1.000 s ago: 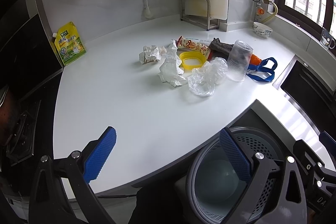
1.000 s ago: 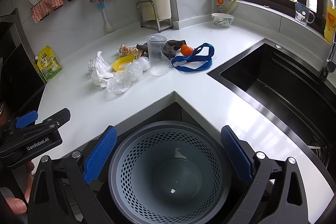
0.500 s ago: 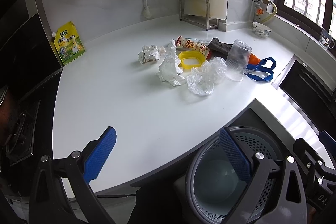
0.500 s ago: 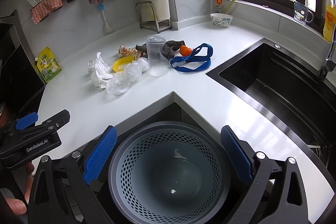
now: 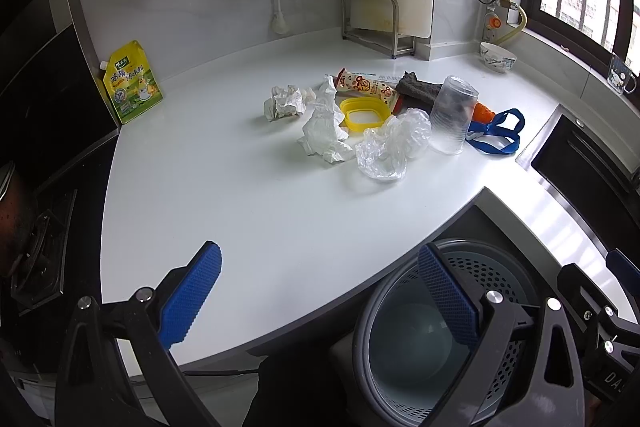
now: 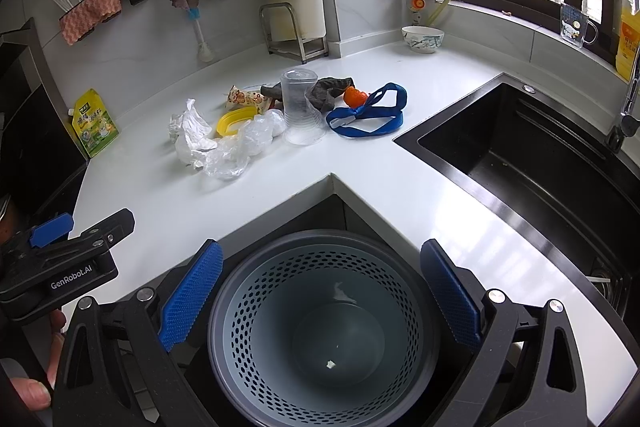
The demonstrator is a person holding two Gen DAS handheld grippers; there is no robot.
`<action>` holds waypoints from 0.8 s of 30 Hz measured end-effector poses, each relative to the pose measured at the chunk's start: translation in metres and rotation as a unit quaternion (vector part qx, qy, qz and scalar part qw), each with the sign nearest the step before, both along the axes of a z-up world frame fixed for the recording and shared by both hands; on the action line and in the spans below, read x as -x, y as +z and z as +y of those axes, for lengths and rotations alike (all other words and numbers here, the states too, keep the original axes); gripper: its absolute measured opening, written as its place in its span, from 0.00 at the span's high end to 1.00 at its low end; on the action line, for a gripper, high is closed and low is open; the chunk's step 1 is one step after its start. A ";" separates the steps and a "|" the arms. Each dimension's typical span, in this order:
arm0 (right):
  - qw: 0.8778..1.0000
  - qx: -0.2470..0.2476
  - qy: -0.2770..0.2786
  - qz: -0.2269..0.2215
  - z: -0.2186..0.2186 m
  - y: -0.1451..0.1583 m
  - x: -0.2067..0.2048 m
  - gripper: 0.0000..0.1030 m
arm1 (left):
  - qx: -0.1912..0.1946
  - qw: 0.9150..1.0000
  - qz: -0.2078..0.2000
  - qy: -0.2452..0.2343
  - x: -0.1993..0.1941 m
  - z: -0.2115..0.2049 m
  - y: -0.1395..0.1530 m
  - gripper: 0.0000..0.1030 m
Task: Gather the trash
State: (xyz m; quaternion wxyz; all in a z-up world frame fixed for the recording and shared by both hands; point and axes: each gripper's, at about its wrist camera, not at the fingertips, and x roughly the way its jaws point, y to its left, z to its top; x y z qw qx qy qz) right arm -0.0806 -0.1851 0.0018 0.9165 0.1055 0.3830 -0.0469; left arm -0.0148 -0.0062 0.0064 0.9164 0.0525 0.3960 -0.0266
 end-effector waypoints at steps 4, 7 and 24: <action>1.000 -0.001 0.000 0.000 0.000 -0.001 0.000 0.08 | 0.000 1.000 0.000 0.000 0.000 0.000 0.000 0.06; 1.000 -0.002 0.000 -0.001 0.000 -0.002 0.000 0.08 | 0.001 1.000 0.000 0.000 0.000 0.000 0.000 0.06; 1.000 -0.008 -0.007 0.022 -0.037 -0.029 -0.053 0.08 | 0.007 0.999 0.031 0.026 -0.064 0.020 -0.034 0.06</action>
